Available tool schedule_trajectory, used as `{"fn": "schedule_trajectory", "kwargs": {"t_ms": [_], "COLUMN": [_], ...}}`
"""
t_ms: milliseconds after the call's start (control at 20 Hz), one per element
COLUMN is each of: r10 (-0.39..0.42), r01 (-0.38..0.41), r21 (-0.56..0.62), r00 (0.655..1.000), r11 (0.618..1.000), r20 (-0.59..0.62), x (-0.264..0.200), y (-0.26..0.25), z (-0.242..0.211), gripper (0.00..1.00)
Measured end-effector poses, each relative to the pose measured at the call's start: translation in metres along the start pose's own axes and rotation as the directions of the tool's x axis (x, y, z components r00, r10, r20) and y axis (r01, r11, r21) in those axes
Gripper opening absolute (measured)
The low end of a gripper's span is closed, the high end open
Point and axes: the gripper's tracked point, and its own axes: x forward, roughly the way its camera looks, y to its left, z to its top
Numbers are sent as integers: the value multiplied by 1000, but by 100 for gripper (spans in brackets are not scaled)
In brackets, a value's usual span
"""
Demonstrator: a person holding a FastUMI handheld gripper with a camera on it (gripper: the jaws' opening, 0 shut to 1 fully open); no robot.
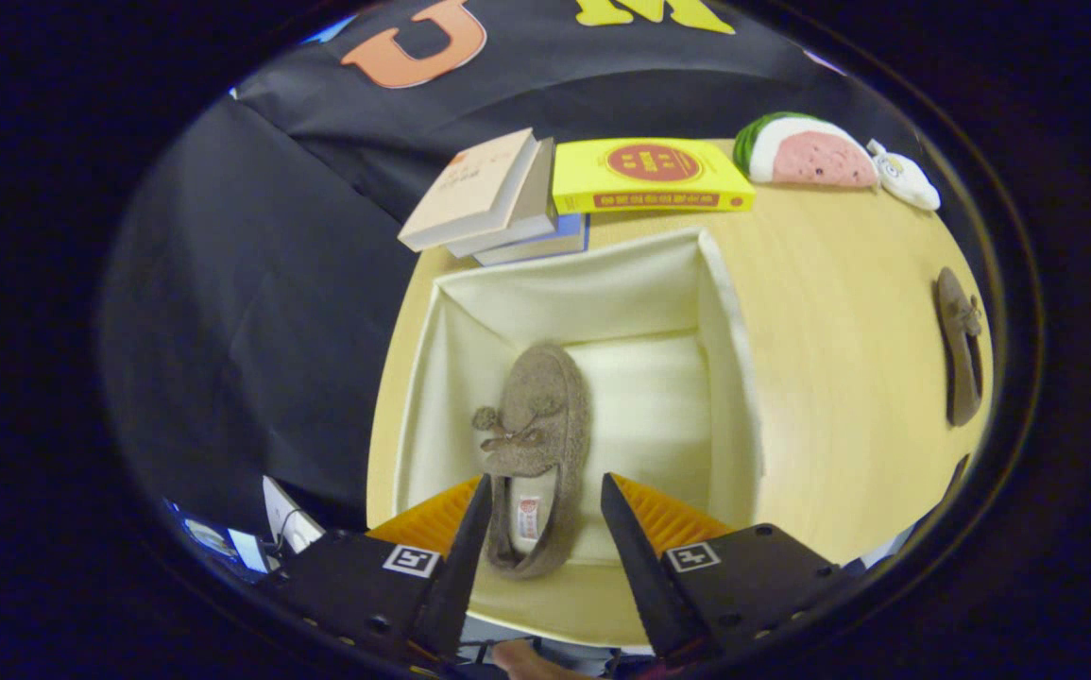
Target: Open the storage box then place both shoes into the box .Put the left shoe in first, then the right shoe, with the right side of both shoes facing outward in a uniform manner.
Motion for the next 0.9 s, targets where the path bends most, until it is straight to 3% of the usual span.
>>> {"fn": "schedule_trajectory", "kwargs": {"t_ms": [100,150,450,900], "r10": [18,24,-70,-176], "r01": [-18,-22,75,172], "r21": [-21,-38,-36,44], "r00": [999,999,987,979], "r11": [1000,999,996,984], "r20": [27,40,143,102], "x": [-30,-46,-112,-128], "y": [-5,-11,-91,-280], "z": [12,19,60,65], "gripper": [77,87,96,96]}}
